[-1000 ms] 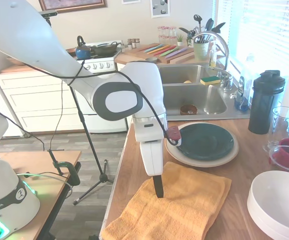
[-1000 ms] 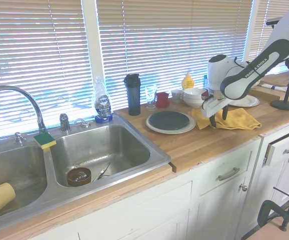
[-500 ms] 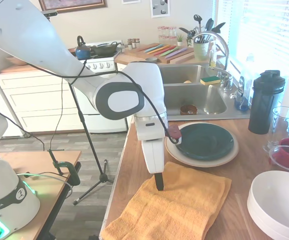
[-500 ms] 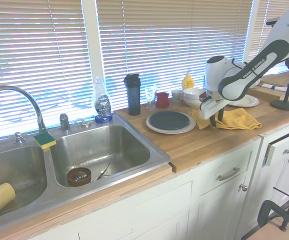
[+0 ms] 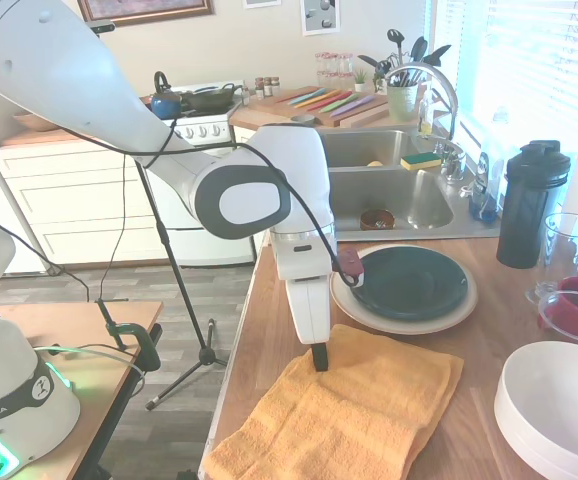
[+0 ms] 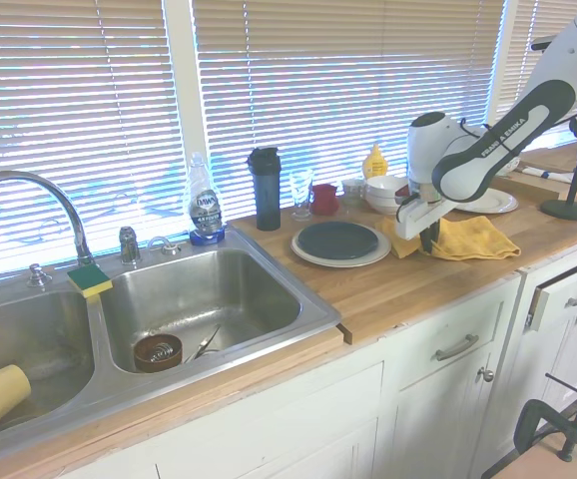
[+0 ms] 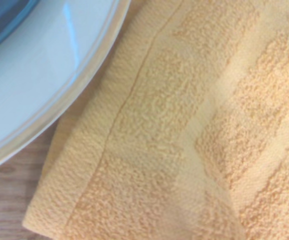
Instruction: Wipe the blue plate in counterclockwise motion
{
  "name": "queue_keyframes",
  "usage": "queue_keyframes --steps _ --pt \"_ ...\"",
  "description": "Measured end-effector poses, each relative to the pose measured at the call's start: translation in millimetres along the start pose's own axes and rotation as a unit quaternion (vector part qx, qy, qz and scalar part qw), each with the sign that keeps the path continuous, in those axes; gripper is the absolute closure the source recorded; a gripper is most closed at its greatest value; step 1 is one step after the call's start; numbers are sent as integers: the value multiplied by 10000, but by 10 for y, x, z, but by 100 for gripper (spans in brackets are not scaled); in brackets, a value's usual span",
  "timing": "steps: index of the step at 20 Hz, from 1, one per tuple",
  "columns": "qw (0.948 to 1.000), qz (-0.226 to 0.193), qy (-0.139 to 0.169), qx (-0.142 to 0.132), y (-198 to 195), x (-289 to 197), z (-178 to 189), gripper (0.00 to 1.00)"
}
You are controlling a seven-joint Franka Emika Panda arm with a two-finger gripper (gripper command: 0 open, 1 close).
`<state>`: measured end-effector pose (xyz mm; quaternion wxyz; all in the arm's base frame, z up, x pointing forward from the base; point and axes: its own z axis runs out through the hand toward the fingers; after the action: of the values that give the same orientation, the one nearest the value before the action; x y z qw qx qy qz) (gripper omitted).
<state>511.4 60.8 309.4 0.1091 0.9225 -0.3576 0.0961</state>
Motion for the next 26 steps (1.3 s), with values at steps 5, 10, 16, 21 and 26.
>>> queue_keyframes --steps 5,10,16,21,26 --pt "9987 74 -486 168 96 172 1 100" --pt "9963 105 -807 278 265 476 -228 100" --pt "9960 -15 -782 422 323 612 -867 100" --pt "9962 -77 -707 511 283 697 -1442 100" --pt "9959 -90 -689 577 248 864 -2018 100"
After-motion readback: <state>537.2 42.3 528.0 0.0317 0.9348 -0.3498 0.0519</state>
